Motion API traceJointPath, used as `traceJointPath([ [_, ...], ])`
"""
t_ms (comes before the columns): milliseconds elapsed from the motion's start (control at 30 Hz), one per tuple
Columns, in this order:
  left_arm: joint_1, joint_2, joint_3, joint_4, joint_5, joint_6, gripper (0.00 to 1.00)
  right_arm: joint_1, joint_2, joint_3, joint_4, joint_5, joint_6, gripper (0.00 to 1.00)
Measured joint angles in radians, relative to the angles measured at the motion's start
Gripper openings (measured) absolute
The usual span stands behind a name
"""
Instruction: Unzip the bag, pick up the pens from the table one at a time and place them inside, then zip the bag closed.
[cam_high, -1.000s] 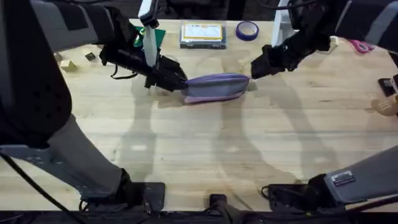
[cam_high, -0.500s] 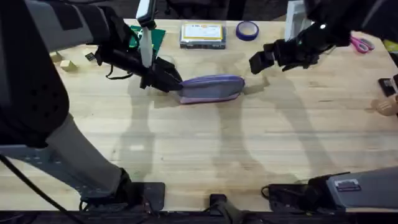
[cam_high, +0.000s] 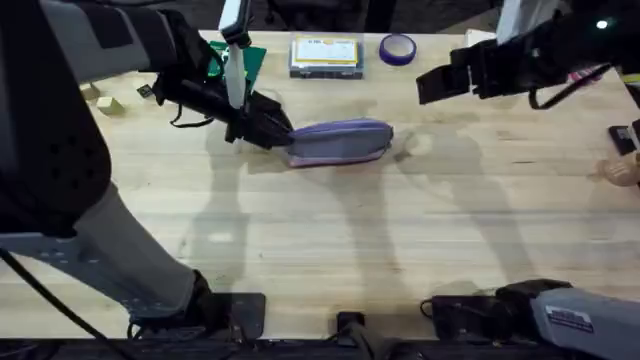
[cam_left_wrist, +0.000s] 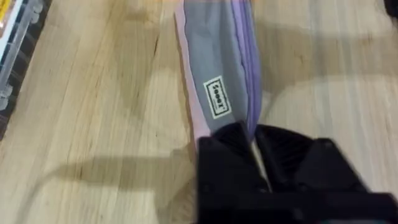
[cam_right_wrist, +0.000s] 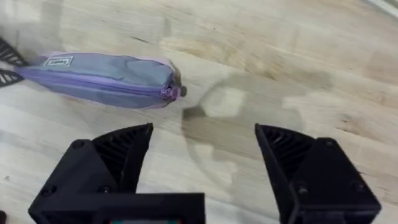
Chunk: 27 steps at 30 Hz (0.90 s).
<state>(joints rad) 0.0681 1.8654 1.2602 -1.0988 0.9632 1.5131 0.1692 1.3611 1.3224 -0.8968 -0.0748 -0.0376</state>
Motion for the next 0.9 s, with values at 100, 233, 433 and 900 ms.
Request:
traceJointPath([
  [100, 0.002, 0.0, 0.0, -0.005, 0.001, -0.001, 0.447, 0.0, -0.023, 0.0, -0.002, 0.0, -0.001, 0.998],
  [233, 0.003, 0.0, 0.0, -0.005, 0.001, -0.002, 0.896, 0.0, -0.032, 0.0, -0.015, 0.0, -0.001, 0.998],
  [433, 0.003, 0.0, 0.0, -0.006, 0.001, -0.002, 0.992, 0.0, -0.032, 0.0, -0.034, 0.0, -0.014, 0.998],
  [900, 0.003, -0.011, 0.046, -0.062, -0.102, -0.002, 0.996, 0.0, -0.095, 0.0, -0.067, 0.0, -0.1, 0.998],
])
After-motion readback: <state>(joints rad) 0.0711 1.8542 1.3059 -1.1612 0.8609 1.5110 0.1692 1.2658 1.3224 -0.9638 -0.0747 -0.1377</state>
